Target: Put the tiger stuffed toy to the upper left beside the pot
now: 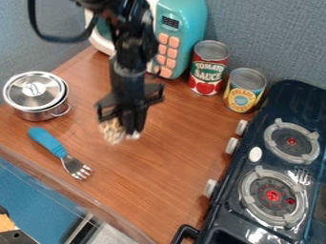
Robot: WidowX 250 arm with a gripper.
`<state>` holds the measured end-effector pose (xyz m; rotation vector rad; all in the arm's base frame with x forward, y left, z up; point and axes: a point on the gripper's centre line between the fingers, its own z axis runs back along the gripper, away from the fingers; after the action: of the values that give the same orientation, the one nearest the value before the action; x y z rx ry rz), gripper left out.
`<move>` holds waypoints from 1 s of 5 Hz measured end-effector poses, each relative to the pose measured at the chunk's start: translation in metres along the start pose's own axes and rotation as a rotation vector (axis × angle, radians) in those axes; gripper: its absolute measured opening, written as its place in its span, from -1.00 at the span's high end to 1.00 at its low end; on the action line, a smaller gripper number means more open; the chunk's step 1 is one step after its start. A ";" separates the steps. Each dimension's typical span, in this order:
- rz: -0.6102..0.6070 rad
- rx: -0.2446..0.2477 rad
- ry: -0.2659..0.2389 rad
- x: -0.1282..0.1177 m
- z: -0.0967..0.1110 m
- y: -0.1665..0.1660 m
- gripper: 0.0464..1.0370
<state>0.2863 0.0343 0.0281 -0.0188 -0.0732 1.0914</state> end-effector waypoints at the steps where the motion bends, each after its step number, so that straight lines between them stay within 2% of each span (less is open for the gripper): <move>1: -0.034 -0.042 -0.035 0.033 0.023 -0.025 0.89; 2: 0.001 -0.023 -0.026 0.078 0.027 -0.037 0.89; 3: 0.091 -0.016 -0.023 0.120 0.020 -0.035 0.89; 4: 0.130 0.024 -0.032 0.146 0.010 -0.031 0.89; 5: 0.185 0.042 -0.029 0.169 0.003 -0.018 0.89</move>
<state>0.3800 0.1756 0.0402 0.0283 -0.0759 1.2782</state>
